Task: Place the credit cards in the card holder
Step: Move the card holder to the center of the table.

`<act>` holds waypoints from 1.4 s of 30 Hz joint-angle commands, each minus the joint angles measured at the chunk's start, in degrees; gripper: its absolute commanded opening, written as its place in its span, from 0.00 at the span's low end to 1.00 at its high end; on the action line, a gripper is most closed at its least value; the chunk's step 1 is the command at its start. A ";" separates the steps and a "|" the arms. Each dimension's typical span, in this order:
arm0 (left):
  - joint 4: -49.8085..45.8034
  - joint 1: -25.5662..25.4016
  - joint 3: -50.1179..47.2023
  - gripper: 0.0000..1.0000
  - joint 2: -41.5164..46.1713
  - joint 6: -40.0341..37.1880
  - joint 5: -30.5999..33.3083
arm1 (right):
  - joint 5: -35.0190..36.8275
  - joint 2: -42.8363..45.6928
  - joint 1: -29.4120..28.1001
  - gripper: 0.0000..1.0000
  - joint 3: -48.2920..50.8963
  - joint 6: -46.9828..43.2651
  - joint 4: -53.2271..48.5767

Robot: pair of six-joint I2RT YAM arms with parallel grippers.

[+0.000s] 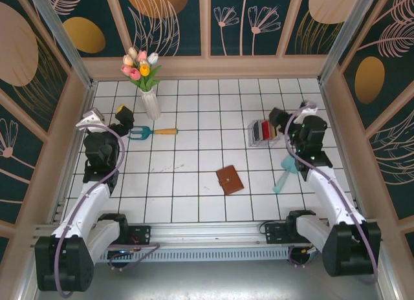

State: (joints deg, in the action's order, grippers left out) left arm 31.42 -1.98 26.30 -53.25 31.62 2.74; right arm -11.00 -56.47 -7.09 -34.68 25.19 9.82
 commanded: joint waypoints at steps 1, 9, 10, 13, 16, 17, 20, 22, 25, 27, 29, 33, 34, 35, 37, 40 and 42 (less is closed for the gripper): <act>-4.76 0.04 -1.10 0.99 -1.33 14.27 -19.61 | -8.54 0.71 -9.34 0.76 3.38 9.07 -14.16; -9.33 -6.67 -6.20 0.99 0.16 19.19 -29.93 | -7.94 -5.97 -24.81 0.57 6.06 12.72 -19.81; -10.44 -7.80 -6.55 0.99 0.30 19.18 -30.07 | -7.43 -6.55 -26.21 0.57 6.41 13.24 -19.68; -11.28 -9.63 -8.07 0.99 0.50 19.85 -30.83 | -8.31 -9.73 -27.67 0.52 7.05 14.38 -16.93; -12.49 -9.75 -9.22 0.99 1.71 19.23 -29.82 | -8.76 -14.48 -28.54 0.46 5.44 15.15 -15.57; -13.15 -9.72 -9.38 0.99 2.21 18.85 -28.98 | -7.50 -16.07 -29.25 0.45 4.43 15.46 -16.62; -13.84 -9.76 -9.28 0.99 2.72 17.74 -27.05 | -5.15 -20.63 -31.18 0.43 2.31 15.33 -17.29; -13.37 -9.77 -9.04 0.99 2.22 17.22 -26.17 | -6.45 -24.40 -32.19 0.43 0.94 14.28 -16.29; -12.50 -9.73 -8.23 0.99 0.53 16.34 -25.86 | -6.21 -30.49 -34.53 0.43 -1.90 11.83 -13.23; -12.07 -9.77 -7.54 0.99 -1.06 15.81 -25.94 | -8.31 -35.44 -35.45 0.43 -5.16 7.74 -10.32; -12.07 -9.79 -6.76 0.99 -2.38 15.50 -26.10 | -10.71 -40.84 -35.86 0.42 -10.02 2.62 -10.11; -12.65 -9.75 -5.93 0.99 -4.27 14.87 -27.57 | -12.41 -47.40 -38.53 0.37 -22.52 -6.36 -15.11; -12.85 -9.78 -5.73 0.99 -4.83 14.60 -28.31 | -11.18 -47.48 -39.52 0.37 -25.36 -7.64 -17.21; -13.13 -9.79 -5.51 0.99 -5.45 14.24 -28.99 | -8.43 -46.73 -40.44 0.36 -26.70 -7.42 -18.46; -15.20 -9.85 -4.76 0.98 -6.50 13.36 -28.89 | -5.73 -44.91 -41.45 0.35 -26.30 -4.73 -18.55; -19.65 -9.80 -3.42 0.98 -7.17 11.33 -26.49 | -4.38 -42.83 -44.68 0.30 -23.93 -0.16 -16.58; -21.71 -9.82 -3.45 0.98 -6.66 11.63 -22.39 | -4.78 -42.87 -47.61 0.29 -23.37 1.70 -14.97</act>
State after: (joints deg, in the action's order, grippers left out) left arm 14.24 -11.64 21.26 -60.16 45.32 -23.51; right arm -17.41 -101.03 -51.48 -59.27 24.38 -4.56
